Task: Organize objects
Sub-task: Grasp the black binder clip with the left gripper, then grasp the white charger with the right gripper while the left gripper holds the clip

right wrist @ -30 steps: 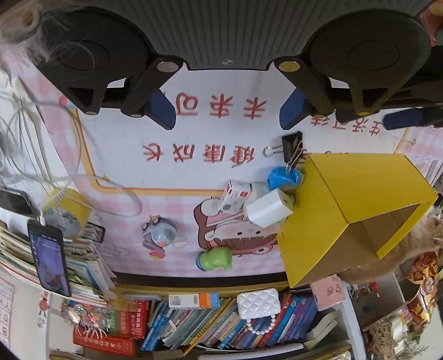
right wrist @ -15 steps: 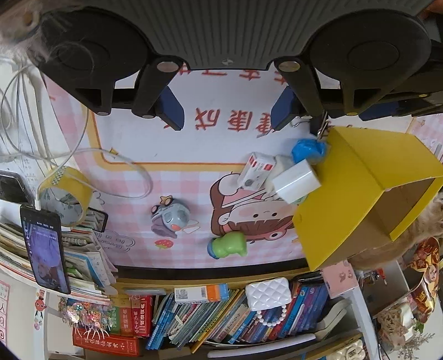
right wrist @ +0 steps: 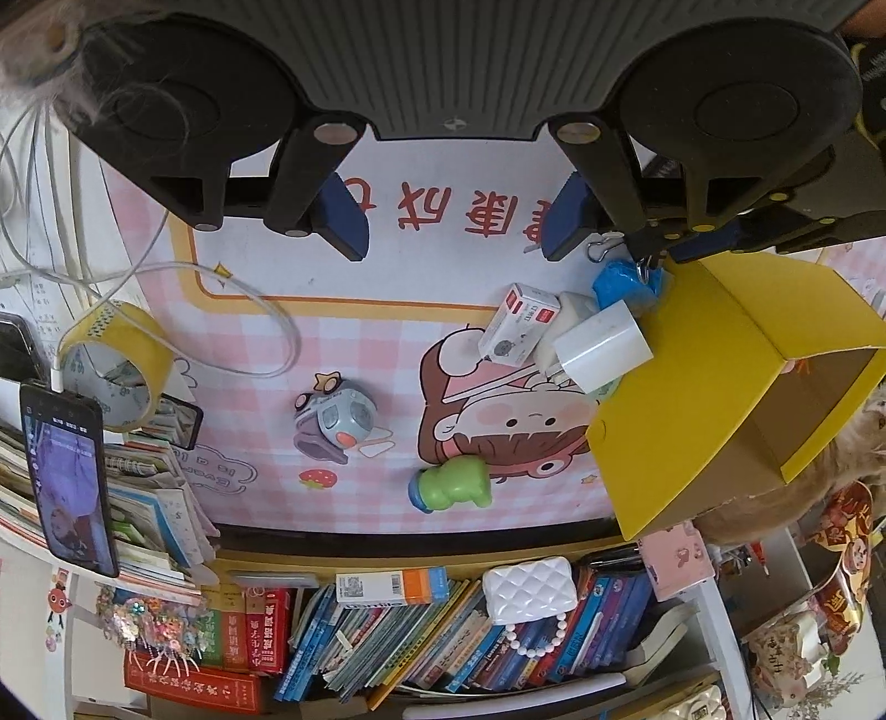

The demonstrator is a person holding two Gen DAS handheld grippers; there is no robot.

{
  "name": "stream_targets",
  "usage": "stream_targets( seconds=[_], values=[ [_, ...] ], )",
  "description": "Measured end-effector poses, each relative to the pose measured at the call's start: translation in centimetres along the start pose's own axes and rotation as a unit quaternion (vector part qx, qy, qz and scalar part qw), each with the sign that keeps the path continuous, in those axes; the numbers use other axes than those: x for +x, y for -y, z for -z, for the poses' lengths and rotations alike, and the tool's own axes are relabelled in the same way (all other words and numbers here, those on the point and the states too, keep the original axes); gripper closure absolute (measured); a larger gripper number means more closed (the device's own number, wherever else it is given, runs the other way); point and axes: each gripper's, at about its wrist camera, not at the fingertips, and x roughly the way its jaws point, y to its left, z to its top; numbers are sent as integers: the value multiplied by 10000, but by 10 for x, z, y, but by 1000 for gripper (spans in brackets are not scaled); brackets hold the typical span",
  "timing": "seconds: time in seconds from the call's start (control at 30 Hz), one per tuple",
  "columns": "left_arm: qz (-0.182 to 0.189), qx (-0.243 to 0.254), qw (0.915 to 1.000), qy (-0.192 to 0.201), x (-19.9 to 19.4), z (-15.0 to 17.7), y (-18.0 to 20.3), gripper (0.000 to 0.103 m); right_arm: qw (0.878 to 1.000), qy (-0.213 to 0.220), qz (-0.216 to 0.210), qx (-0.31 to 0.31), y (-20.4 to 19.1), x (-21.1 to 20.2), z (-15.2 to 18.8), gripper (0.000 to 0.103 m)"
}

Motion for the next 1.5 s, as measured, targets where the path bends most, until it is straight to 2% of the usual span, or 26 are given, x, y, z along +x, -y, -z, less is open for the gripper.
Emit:
stream_targets(
  seconds=[0.27, 0.33, 0.43, 0.57, 0.77, 0.9, 1.0, 1.1, 1.13, 1.17, 1.2, 1.5],
  values=[
    [-248, 88, 9996, 71, 11, 1, 5, 83, 10000, -34, 51, -67, 3, -2, -2, 35],
    [-287, 113, 9994, 168, 9, 2, 5, 89, 9999, -45, 56, -83, 4, -2, -2, 35],
    [-177, 130, 9991, 356, -5, 5, -1, 99, 9999, -48, -15, -148, 3, -2, -4, 35],
    [-28, -11, 9996, 274, -19, 12, -16, 99, 9992, -75, -301, -263, -4, 4, -7, 35],
    [-82, -451, 9987, 224, -43, 24, -46, 99, 9931, 45, -808, -843, -30, 25, -16, 33],
    [-239, -706, 9970, 191, -56, 29, -66, 99, 9860, 221, -947, -1353, -51, 47, -29, 30],
    [-342, -827, 9957, 218, -64, 30, -76, 99, 9815, 172, -977, -1638, -62, 66, -37, 30],
    [-412, -904, 9948, 241, -70, 33, -82, 99, 9773, 102, -982, -1873, -70, 82, -40, 34],
    [-421, -929, 9945, 239, -71, 33, -83, 99, 9764, 42, -962, -1932, -72, 88, -41, 37],
    [-433, -953, 9942, 246, -73, 33, -85, 99, 9761, 0, -936, -1964, -73, 91, -41, 47],
    [-449, -960, 9940, 262, -74, 34, -86, 99, 9759, -40, -936, -1972, -73, 93, -42, 50],
    [-369, -1018, 9935, 337, -82, 37, -104, 99, 9834, 68, -821, -1619, -71, 69, -30, 51]
  ],
)
